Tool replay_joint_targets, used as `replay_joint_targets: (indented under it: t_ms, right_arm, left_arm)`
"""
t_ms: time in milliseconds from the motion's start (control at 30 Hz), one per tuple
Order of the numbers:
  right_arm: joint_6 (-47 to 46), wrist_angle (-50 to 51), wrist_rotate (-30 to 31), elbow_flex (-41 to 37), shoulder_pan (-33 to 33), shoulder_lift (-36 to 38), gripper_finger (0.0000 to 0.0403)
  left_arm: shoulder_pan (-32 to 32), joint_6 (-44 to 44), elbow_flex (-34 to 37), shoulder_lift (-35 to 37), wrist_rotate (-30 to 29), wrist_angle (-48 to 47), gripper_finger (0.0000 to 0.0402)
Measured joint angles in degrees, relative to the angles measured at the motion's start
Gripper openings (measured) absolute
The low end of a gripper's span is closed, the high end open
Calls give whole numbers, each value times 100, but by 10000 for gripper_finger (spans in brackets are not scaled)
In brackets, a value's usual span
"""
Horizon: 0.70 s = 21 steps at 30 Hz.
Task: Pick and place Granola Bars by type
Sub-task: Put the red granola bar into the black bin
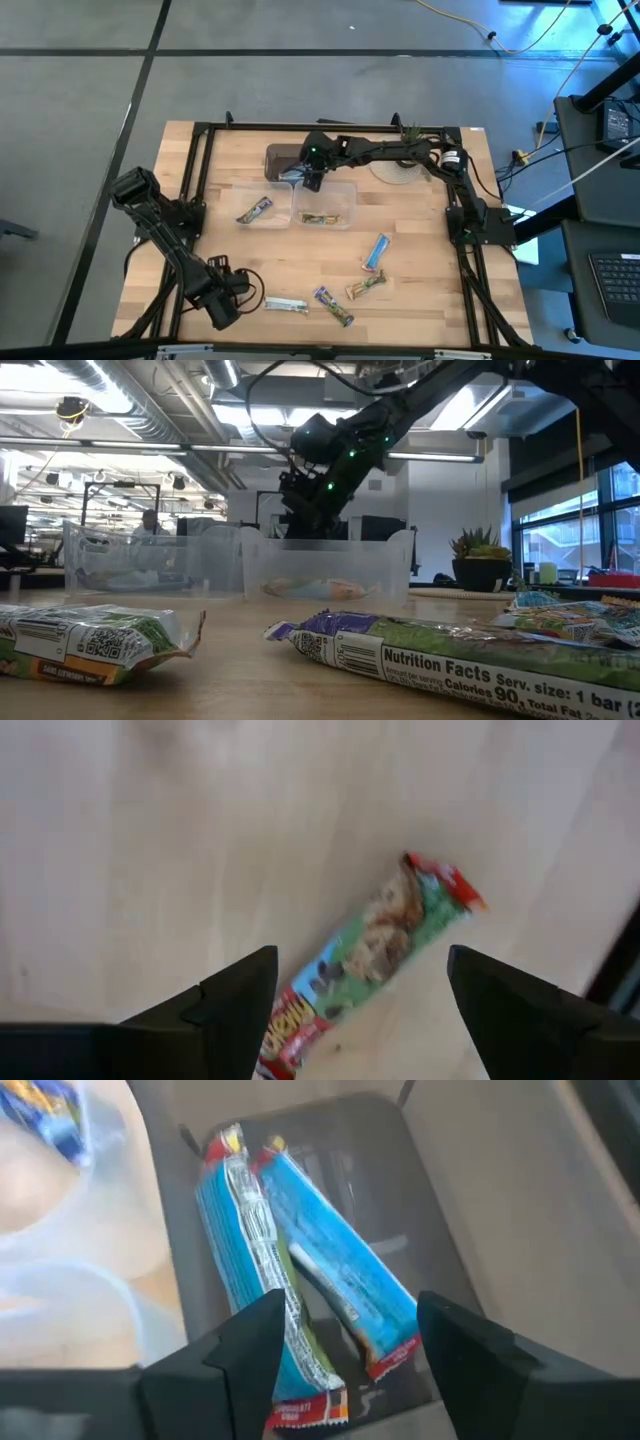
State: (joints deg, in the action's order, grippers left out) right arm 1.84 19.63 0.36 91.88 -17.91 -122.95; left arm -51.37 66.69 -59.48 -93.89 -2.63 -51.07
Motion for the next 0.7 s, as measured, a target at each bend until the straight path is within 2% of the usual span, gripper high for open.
replay_joint_targets:
  t_ms: [167,333,533,700]
  right_arm:
    - [-5,196,4,0,-15,381,231]
    - [-6,280,4,2,-15,854,231]
    - [-35,363,-32,2,15,1276,231]
    - [-2,634,-135,2,173,1734,231]
  left_arm:
    - [-17,21,-2,-213,14,3,285]
    - [-126,10,-2,-608,546,4,286]
    - [-374,-51,-51,-1114,342,-33,286]
    - [-398,-38,-57,-1123,354,-32,283]
